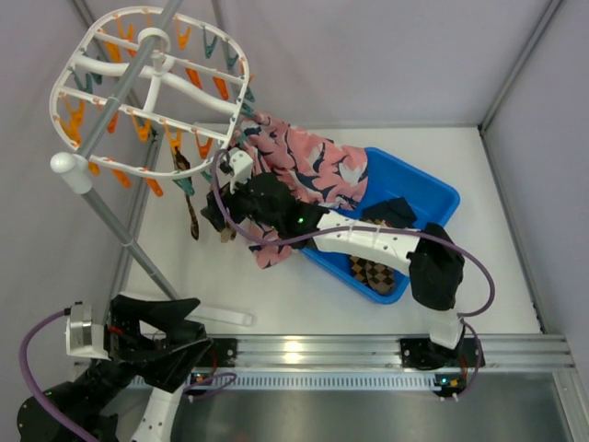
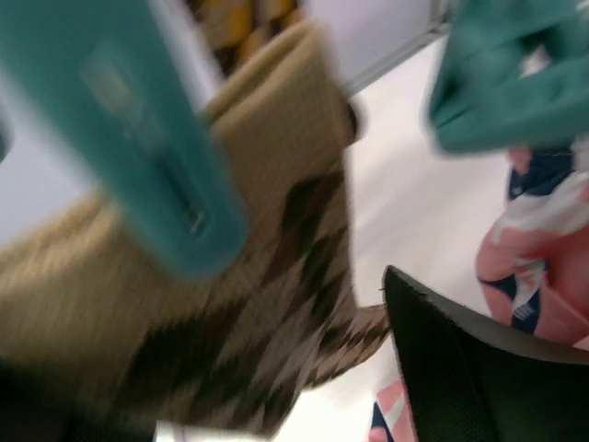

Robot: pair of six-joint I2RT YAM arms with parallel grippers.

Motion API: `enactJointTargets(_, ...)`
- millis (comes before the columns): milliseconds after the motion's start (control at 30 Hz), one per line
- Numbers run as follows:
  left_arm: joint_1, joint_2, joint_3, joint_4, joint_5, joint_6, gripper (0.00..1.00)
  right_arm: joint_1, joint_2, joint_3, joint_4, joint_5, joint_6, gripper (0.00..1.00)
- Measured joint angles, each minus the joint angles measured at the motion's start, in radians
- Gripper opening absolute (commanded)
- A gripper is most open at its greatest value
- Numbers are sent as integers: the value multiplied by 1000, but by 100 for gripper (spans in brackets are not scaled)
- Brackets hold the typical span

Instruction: Remove the socks clipped to the hanger

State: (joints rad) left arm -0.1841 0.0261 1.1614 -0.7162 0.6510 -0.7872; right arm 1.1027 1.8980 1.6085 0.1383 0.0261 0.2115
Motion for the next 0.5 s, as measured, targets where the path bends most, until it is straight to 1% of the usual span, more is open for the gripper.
enactJointTargets(33,0,0,0,0,0,0,98,4,17,24,-2,37,2,50)
enactJointTargets(67,0,0,0,0,0,0,98,8,34,49,-5,82,3,32)
enactJointTargets(100,0,0,0,0,1,0,99,8,41,58,-6,113,7,8)
enactJointTargets(133,0,0,0,0,2,0,98,9,42,60,-9,134,8,4)
enactJointTargets(200,0,0,-3,0,3,0,99,9,42,58,-14,164,22,2)
enactJointTargets(267,0,0,-16,0,3,0,98,9,23,31,-13,156,28,1)
enactJointTargets(367,0,-2,-67,5,4,1,98,9,-54,-65,-18,98,44,0)
enactJointTargets(500,0,-3,-186,-5,-5,8,99,9,-203,-170,-39,-23,71,0)
